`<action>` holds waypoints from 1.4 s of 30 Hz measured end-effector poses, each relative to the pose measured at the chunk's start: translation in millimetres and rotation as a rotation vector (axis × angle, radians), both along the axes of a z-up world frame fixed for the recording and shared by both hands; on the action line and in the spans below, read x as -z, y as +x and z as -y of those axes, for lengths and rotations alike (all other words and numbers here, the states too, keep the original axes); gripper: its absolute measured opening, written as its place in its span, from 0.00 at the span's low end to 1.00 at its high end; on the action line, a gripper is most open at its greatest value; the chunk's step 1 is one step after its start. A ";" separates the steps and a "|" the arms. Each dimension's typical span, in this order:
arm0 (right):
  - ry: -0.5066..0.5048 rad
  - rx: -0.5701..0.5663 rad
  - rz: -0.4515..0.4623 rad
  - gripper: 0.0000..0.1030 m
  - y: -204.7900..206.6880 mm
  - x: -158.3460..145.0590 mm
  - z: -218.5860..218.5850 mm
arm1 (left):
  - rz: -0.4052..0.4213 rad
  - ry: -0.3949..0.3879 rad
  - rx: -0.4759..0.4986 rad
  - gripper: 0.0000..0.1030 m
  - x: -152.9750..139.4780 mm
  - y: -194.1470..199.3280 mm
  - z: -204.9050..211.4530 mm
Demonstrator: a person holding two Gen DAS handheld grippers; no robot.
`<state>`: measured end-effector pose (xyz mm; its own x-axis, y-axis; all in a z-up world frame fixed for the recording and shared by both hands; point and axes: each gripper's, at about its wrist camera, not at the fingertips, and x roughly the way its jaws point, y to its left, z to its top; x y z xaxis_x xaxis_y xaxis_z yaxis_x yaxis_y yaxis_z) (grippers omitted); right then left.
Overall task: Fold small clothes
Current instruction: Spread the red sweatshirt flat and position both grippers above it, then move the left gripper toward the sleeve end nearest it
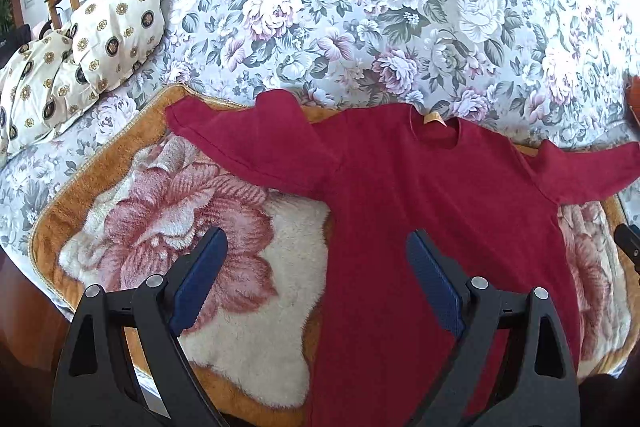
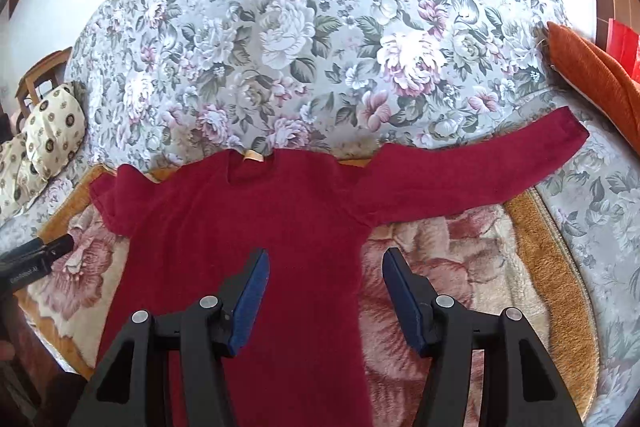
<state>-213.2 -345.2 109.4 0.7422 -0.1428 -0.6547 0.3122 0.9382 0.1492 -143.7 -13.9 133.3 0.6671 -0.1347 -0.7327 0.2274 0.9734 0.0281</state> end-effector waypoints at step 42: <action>-0.047 0.051 -0.107 0.55 76.5 33.8 -31.1 | -0.032 -0.024 0.068 0.89 44.2 40.3 78.9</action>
<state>-136.7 -314.1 75.6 0.6596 -0.2110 -0.7214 0.3719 0.9257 0.0692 -103.4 -92.8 89.1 0.6323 -0.1966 -0.7494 0.2931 0.9561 -0.0035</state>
